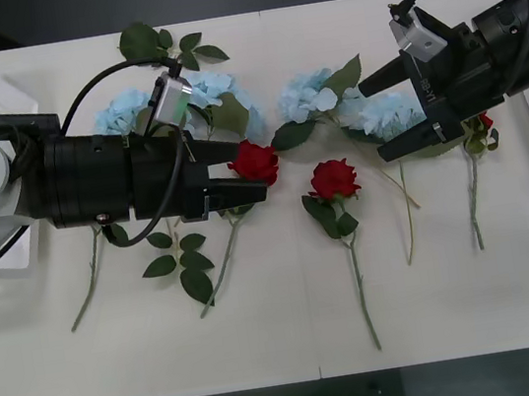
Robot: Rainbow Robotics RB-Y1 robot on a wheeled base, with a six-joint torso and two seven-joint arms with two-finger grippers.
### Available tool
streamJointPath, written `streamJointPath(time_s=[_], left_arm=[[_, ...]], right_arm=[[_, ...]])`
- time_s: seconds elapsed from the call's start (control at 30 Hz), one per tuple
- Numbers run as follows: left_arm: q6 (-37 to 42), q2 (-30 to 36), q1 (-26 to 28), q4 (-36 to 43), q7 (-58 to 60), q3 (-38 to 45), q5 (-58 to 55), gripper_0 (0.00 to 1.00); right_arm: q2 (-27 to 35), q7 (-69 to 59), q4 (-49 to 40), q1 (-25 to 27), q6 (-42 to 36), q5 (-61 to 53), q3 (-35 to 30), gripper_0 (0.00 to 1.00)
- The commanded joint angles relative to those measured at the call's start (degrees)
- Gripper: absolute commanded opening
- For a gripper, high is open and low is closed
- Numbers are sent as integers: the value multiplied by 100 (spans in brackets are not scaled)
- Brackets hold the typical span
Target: Put the red flowers into the right box and the blue flowers into the left box
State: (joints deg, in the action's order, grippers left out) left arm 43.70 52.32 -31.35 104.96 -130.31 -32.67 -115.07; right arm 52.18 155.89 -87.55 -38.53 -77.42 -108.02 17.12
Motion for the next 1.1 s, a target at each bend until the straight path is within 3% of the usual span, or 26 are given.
streamJointPath(time_s=[0.03,0.2,0.23,0.3,0.6,0.73,0.97,1.1], left_arm=[[15,59,-134,51,129,86,-15,100],[15,59,-134,51,129,86,-15,100],[-2,-55,156,-143,129,-29,2,100],[-37,-55,191,-187,103,33,-50,100],[-46,-82,112,-222,85,420,143,100],[-37,-82,-29,-653,120,578,187,100],[-2,-82,-442,-1813,472,578,1277,100],[33,-82,-512,-2085,1105,578,1760,100]], right_arm=[[81,-89,89,170,157,-202,178,100],[354,-89,361,118,465,-993,521,100],[407,-89,423,47,456,-993,565,100],[468,-89,502,-76,412,-975,591,100],[1048,-252,625,-761,-221,0,670,100],[1259,-2239,599,-1016,-546,440,811,100],[1382,-5596,1047,-1086,-1170,1239,872,100],[1435,-6431,1574,-1086,-1153,1301,881,100]])
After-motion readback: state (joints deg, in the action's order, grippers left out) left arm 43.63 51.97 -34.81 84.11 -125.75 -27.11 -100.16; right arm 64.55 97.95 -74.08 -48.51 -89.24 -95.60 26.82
